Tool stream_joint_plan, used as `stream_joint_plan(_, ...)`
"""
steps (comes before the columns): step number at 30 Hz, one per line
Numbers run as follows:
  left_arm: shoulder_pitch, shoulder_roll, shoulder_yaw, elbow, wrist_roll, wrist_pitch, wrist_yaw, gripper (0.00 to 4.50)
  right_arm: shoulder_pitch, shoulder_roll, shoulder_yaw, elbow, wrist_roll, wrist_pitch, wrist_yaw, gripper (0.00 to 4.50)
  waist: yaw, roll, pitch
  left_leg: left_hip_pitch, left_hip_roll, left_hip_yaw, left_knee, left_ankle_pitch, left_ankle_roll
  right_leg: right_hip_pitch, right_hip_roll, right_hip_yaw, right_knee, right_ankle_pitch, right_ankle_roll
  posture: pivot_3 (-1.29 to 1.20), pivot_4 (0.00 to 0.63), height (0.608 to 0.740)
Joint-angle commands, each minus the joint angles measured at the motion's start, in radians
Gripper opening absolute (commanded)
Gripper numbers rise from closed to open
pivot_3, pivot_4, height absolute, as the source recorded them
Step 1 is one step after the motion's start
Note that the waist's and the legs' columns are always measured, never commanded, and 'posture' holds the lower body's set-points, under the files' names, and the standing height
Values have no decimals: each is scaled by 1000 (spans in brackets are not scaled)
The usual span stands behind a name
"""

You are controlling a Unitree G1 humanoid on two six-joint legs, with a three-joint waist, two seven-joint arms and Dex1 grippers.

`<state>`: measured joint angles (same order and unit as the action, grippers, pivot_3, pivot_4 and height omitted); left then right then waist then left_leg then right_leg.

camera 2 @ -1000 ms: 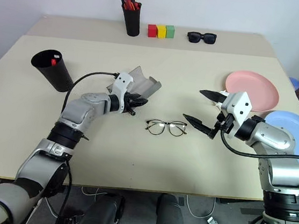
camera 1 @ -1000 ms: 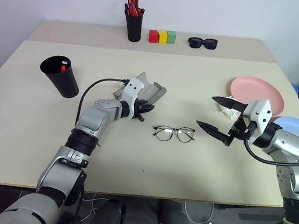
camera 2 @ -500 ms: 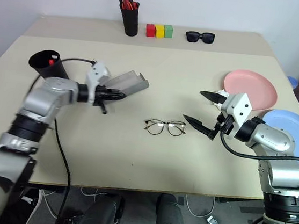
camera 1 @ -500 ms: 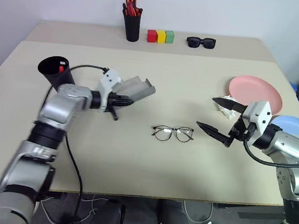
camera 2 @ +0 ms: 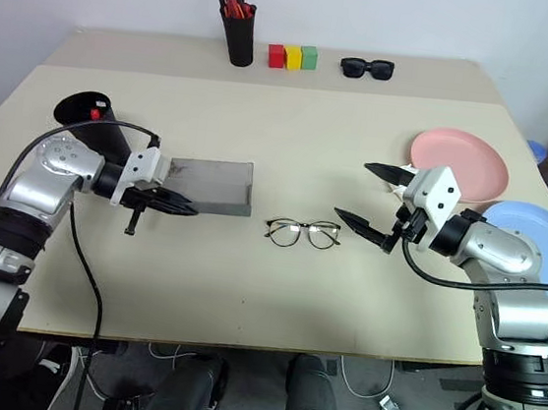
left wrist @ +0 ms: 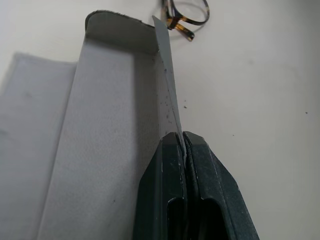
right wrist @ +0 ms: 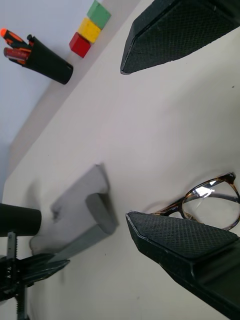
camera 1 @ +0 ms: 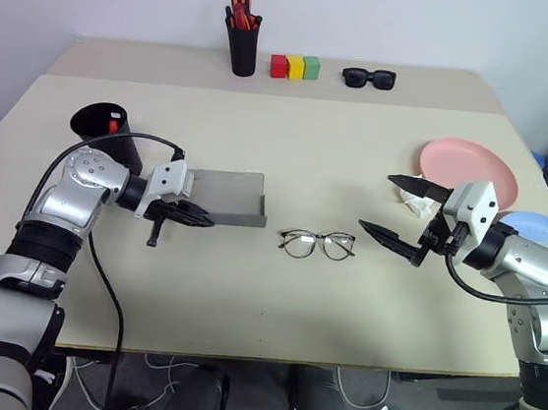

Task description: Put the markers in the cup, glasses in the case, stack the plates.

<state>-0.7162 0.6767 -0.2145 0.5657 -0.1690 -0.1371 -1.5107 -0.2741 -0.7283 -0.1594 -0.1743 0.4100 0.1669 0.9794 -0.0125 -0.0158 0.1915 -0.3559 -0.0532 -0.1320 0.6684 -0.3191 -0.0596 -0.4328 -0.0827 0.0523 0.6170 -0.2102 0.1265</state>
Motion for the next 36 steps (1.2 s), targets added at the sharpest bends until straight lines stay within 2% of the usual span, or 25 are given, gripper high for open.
stream_joint_plan(1, -32, -4, 14, 45, 11, -102, -31, 41, -6, -12, -12, -41, 4, -14, -1, 4500, -1, 0, 0, 0, 0, 0, 0, 0, 0, 0, 0, 0, 0, 0, 0, 0, 150, 740)
stream_joint_plan(7, -72, -38, 14, 148, 31, -192, -37, 41, -1, -11, -15, -48, 5, -11, -3, 4500, -3, 0, 0, 0, 0, 0, 0, 0, 0, 0, 0, 0, 1, 0, 0, 0, 150, 740)
stream_joint_plan(8, -74, -39, 14, 152, 29, -180, -46, 289, 0, -12, -16, -49, 5, -10, -3, 4500, -3, 0, 0, 0, 0, 0, 0, 0, 0, 0, 0, 0, 1, 0, 0, 0, 150, 740)
stream_joint_plan(11, -77, -48, 21, 157, 23, -195, -52, 1365, 0, -12, -16, -51, 4, -10, -4, 4500, -6, 0, 0, 1, 0, 0, 0, 0, 0, 0, 0, 0, 1, 0, 0, 0, 150, 740)
stream_joint_plan(16, -85, -48, 37, 146, 9, -189, -49, 3925, -1, -18, -9, -57, 8, -6, 11, 4500, -4, 0, 0, 0, 0, 0, 0, 0, 0, 0, 0, 0, 1, 0, 0, 0, 150, 740)
stream_joint_plan(17, -89, -47, 44, 142, 5, -184, -43, 4268, 2, -25, -2, -64, 7, -6, 24, 4500, -4, 0, 0, 0, 0, 0, 0, 0, 0, 0, 0, 0, 1, 0, 0, 0, 150, 740)
stream_joint_plan(18, -92, -46, 56, 130, -9, -162, -40, 4402, 9, -33, 9, -77, -1, -9, 37, 4500, -4, 0, 0, 0, 0, 0, 0, 0, 0, 0, 0, 0, 1, 0, 0, 0, 150, 740)
stream_joint_plan(20, -98, -42, 98, 88, -62, -85, -30, 4402, 6, -44, 36, -102, -24, 1, 34, 4500, -5, 0, 0, 0, 0, 0, 0, 0, 0, 0, 0, 0, 1, 0, 0, 0, 150, 740)
stream_joint_plan(24, -74, -21, 222, -101, -231, 249, 54, 4402, -4, -63, 116, -123, -115, -21, 25, 4500, -8, 0, 0, 0, 0, 0, 0, 0, 0, 0, 0, 0, 1, 0, 0, 0, 150, 740)
stream_joint_plan(30, 190, 52, 422, -522, -466, 651, 260, 4402, -79, 4, 234, -178, -191, 105, -82, 4500, -39, 1, 0, 1, 1, 0, -1, 0, 1, -2, 1, 1, 2, 0, 0, 0, 150, 740)
stream_joint_plan(33, 376, 110, 473, -667, -474, 696, 293, 4402, -139, 7, 315, -164, -259, 212, -101, 4500, -41, 1, 0, 0, 1, 0, -1, 0, 0, -4, 1, 2, 4, 0, 0, 0, 150, 740)
stream_joint_plan(36, 451, 149, 489, -707, -459, 671, 299, 4402, -179, -17, 391, -131, -333, 239, -80, 4500, -22, 1, 0, 0, 1, 0, -1, 0, 0, -4, 1, 1, 4, 0, 0, 0, 150, 740)
